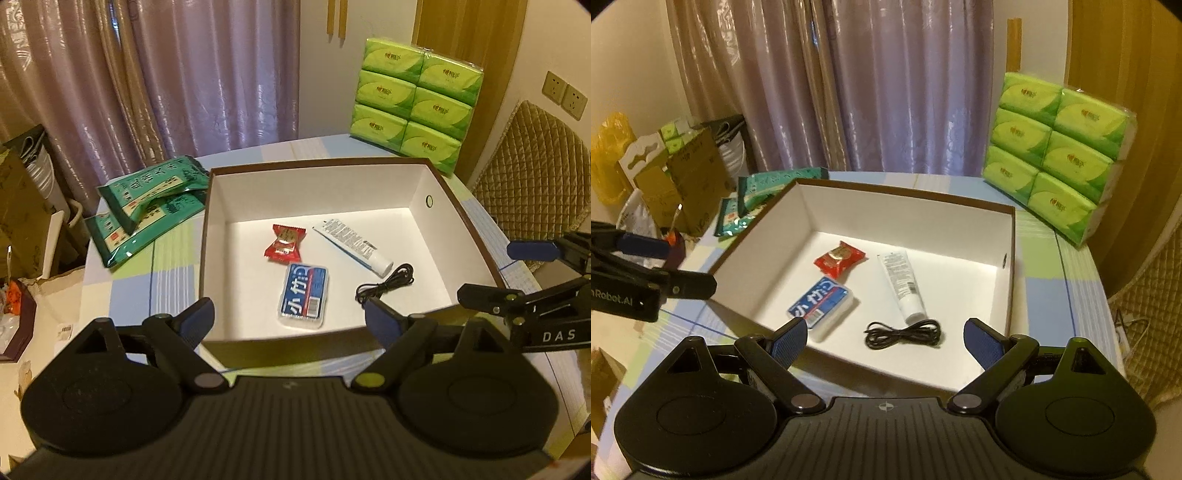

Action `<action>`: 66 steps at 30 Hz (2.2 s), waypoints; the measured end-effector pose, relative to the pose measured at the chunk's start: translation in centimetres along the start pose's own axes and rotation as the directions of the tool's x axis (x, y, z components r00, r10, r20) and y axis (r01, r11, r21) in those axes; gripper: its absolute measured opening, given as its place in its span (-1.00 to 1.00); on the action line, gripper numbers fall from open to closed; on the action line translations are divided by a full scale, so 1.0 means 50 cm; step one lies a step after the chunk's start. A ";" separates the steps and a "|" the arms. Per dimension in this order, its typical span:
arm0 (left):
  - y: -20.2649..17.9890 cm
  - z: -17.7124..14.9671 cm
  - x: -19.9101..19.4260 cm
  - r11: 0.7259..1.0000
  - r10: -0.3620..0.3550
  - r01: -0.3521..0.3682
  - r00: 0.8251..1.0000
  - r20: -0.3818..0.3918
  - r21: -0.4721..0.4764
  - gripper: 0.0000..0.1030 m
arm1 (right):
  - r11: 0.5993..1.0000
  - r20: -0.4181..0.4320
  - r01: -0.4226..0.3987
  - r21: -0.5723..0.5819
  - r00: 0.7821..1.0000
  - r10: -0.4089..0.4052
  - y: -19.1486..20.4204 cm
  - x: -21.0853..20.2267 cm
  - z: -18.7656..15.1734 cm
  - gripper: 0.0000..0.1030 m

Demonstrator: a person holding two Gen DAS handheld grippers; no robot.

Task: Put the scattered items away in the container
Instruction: 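Lift both tools out of the box and move toward the remaining items, then grasp the white ridged plastic holder with the right gripper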

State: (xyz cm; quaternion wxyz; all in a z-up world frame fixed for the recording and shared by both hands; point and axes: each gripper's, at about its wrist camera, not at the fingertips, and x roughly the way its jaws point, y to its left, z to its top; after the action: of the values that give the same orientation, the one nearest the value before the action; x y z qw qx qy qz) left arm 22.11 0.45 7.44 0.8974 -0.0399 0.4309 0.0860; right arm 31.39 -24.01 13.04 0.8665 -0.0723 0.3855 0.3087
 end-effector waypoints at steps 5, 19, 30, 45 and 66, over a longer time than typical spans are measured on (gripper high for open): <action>-0.004 -0.035 -0.028 1.000 0.023 -0.022 1.000 0.012 -0.014 0.71 | 0.999 0.008 -0.022 0.028 1.000 0.022 0.022 -0.023 -0.029 0.73; -0.014 -0.111 -0.055 0.999 0.017 -0.018 1.000 -0.013 -0.046 0.73 | 0.998 0.026 -0.021 0.056 0.999 0.019 0.052 -0.070 -0.083 0.73; 0.012 -0.188 -0.064 0.995 0.021 -0.024 0.999 -0.026 -0.093 0.73 | 0.996 0.001 -0.004 0.091 1.000 0.004 0.044 -0.076 -0.147 0.73; 0.063 -0.313 -0.039 0.988 0.045 -0.063 0.991 -0.128 -0.138 0.73 | 0.996 -0.120 -0.051 0.074 0.991 0.059 0.075 -0.051 -0.246 0.73; 0.078 -0.301 0.021 0.996 0.026 -0.035 0.994 -0.105 -0.085 0.73 | 0.972 -0.145 -0.138 -0.190 0.983 0.111 0.057 0.048 -0.270 0.22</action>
State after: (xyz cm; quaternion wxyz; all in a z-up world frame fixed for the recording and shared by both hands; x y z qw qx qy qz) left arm 10.45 2.21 -2.79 0.8698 -0.0767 0.4733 0.1160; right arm 22.50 -25.48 2.32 0.8061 -0.1546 0.4135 0.3941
